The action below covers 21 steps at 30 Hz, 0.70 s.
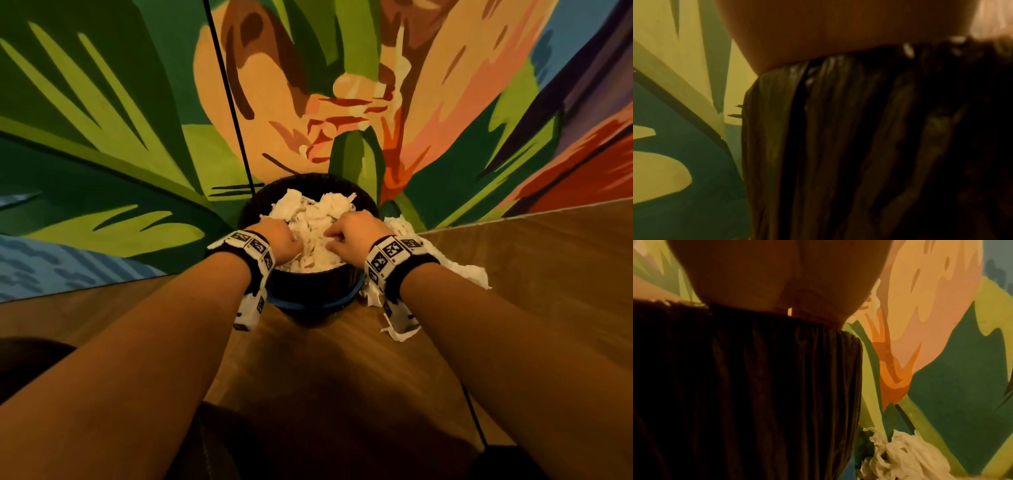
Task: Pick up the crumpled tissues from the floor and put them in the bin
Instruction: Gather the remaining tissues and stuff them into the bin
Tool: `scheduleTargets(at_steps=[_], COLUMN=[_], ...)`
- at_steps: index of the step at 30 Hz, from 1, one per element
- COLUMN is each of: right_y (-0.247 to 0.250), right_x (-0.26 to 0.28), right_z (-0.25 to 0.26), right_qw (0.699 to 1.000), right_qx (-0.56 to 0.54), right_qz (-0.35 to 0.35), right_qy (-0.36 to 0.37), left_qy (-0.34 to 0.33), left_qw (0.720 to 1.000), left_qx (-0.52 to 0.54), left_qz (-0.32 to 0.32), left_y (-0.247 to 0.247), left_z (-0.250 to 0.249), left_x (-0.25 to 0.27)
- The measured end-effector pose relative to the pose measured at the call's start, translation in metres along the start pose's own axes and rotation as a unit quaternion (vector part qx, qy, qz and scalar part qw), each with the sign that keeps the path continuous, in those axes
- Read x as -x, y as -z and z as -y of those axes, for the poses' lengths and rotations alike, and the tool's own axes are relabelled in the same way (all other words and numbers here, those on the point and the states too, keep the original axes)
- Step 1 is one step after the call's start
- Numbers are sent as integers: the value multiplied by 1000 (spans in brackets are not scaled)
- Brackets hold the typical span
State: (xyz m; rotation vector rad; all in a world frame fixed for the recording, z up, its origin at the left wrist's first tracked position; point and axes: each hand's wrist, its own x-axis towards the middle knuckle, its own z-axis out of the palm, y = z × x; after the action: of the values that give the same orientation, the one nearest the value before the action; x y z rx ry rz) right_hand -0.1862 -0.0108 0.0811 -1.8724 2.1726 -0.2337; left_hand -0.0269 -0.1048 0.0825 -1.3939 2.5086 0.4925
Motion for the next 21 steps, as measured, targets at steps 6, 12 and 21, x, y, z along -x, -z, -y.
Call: scheduleTargets(at_steps=[6,12,21], right_y=[-6,-11,-7], right_x=[1,-9,5], right_z=[-3,-4,-22], right_qw=[993,984,991], right_qx=[99,152,20], right_qz=[61,96,-103], right_qy=[1,-11,87], left_qy=[16,13,-22], left_qw=[999,998,983], left_qx=[-25,-57,-41], left_qz=[30,35,-177], left_y=[-4,-7,17], left_z=[-10,-16,-11], left_x=[-5,-2,4])
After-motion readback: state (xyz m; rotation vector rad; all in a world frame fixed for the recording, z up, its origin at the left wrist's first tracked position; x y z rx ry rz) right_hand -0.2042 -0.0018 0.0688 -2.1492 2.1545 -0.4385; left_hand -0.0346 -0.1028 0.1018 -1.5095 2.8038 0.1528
